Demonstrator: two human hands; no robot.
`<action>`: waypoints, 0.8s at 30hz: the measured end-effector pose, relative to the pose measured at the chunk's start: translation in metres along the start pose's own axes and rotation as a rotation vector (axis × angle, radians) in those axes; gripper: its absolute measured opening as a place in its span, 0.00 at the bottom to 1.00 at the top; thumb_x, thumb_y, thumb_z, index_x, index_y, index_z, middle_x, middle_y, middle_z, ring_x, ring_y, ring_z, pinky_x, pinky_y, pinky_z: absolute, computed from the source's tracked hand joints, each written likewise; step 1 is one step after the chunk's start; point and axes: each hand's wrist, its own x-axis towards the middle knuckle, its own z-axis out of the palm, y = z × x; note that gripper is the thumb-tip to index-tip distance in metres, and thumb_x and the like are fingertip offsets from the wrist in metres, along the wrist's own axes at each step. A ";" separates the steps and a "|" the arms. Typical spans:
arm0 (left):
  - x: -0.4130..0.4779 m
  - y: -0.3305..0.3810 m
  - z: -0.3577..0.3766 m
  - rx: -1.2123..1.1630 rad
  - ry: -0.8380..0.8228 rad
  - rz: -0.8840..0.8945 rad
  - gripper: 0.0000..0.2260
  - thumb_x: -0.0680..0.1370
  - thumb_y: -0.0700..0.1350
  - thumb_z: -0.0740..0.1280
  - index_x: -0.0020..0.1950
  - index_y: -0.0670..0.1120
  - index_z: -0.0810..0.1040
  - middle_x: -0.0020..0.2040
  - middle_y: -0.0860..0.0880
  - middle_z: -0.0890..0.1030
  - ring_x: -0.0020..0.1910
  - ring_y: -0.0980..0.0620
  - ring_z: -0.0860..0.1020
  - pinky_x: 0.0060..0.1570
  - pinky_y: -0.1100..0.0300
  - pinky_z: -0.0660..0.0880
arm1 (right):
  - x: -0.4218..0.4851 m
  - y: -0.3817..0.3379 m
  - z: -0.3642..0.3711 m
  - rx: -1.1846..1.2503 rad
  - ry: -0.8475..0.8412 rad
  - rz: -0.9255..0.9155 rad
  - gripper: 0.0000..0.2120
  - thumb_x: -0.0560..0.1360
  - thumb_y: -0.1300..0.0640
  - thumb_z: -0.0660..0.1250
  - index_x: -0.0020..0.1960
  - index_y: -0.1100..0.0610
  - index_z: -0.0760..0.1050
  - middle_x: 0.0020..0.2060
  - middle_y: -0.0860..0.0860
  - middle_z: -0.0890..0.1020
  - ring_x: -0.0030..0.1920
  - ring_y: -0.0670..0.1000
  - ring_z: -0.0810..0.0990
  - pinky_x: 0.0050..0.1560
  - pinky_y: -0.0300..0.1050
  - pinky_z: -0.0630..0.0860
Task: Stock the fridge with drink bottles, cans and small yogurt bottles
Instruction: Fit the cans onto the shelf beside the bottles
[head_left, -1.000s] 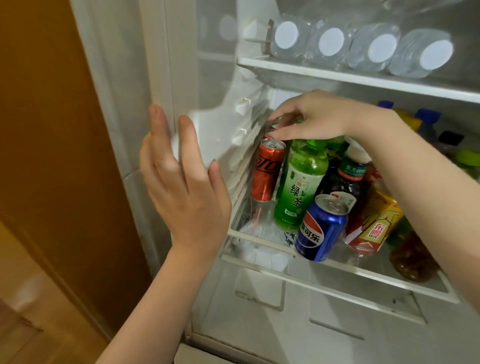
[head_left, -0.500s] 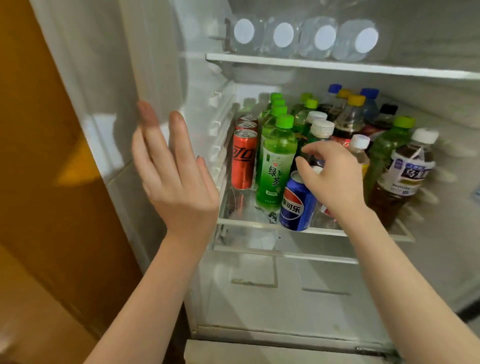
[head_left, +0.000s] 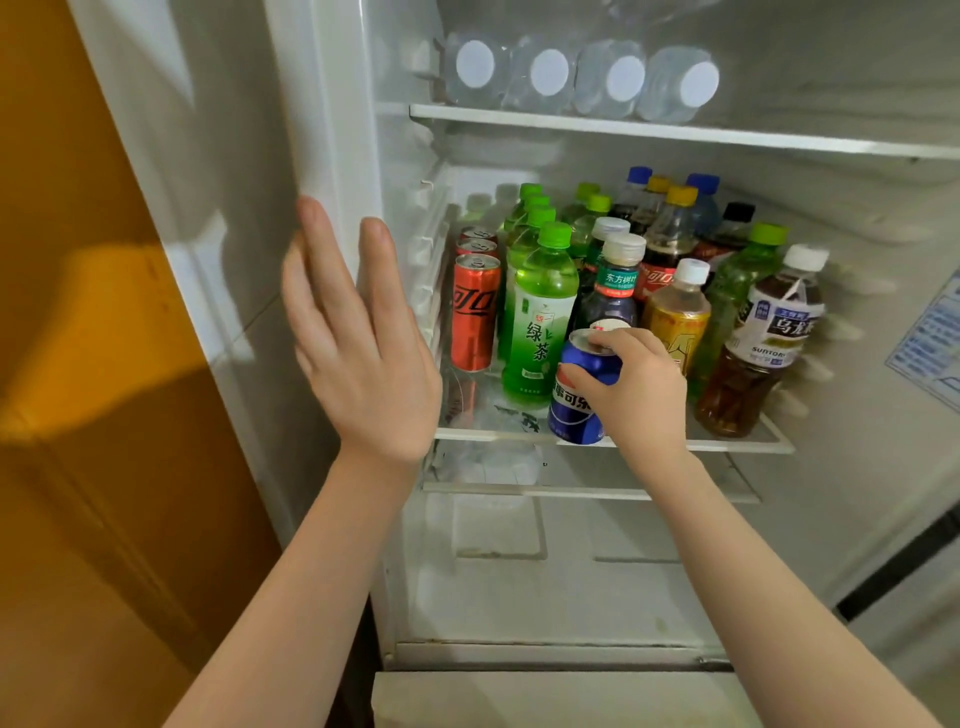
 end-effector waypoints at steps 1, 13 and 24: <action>0.000 0.000 0.000 0.005 0.000 0.001 0.21 0.70 0.31 0.72 0.62 0.39 0.76 0.63 0.32 0.74 0.60 0.37 0.77 0.55 0.53 0.74 | -0.001 0.001 -0.002 0.045 0.000 0.001 0.18 0.67 0.54 0.76 0.55 0.55 0.79 0.54 0.50 0.79 0.51 0.50 0.77 0.48 0.37 0.71; -0.005 -0.005 0.008 -0.028 0.082 0.039 0.24 0.75 0.39 0.70 0.67 0.43 0.62 0.65 0.35 0.73 0.61 0.39 0.76 0.57 0.54 0.74 | 0.003 -0.048 0.014 0.271 -0.057 -0.243 0.13 0.65 0.56 0.77 0.47 0.58 0.78 0.45 0.44 0.77 0.47 0.41 0.75 0.48 0.29 0.72; -0.006 -0.007 0.013 -0.149 0.121 0.057 0.25 0.73 0.33 0.70 0.67 0.40 0.66 0.64 0.32 0.72 0.61 0.35 0.75 0.54 0.49 0.77 | 0.014 -0.057 0.062 0.316 -0.184 -0.325 0.13 0.66 0.59 0.76 0.45 0.61 0.75 0.48 0.53 0.77 0.48 0.46 0.73 0.49 0.30 0.69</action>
